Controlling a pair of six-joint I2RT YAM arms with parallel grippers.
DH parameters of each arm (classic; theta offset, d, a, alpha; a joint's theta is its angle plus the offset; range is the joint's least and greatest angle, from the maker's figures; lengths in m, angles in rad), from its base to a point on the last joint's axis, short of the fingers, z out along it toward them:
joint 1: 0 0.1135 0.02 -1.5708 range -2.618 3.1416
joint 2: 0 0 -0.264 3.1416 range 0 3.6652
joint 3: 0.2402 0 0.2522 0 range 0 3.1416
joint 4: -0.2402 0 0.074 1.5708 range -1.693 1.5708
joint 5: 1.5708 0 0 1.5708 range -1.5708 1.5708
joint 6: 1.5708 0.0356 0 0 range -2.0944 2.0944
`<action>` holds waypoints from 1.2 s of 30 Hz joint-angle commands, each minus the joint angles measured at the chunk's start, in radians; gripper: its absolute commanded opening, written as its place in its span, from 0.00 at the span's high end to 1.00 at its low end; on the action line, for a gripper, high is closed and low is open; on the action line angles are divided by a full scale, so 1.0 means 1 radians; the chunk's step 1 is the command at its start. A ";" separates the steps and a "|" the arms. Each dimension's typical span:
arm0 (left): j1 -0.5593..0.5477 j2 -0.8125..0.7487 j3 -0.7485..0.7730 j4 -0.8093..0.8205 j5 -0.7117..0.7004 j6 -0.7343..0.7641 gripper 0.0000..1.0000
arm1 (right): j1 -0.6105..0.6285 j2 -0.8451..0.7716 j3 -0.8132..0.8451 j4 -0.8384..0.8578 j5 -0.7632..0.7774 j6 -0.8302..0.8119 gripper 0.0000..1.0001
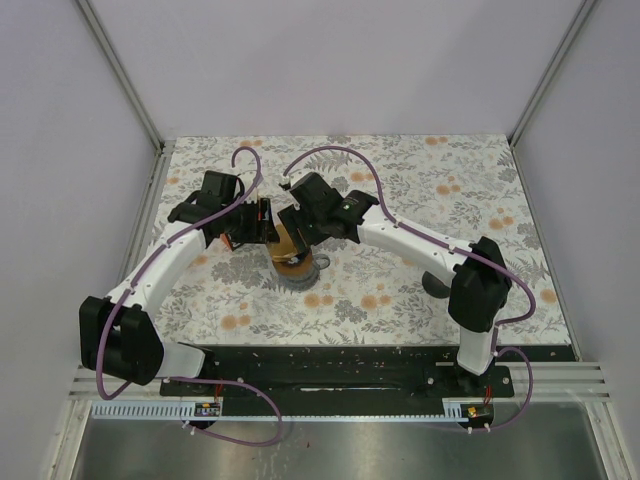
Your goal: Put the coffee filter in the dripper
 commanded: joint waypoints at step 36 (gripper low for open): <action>0.048 -0.069 0.101 -0.003 -0.003 0.036 0.29 | 0.026 -0.080 0.116 0.071 -0.260 -0.176 0.97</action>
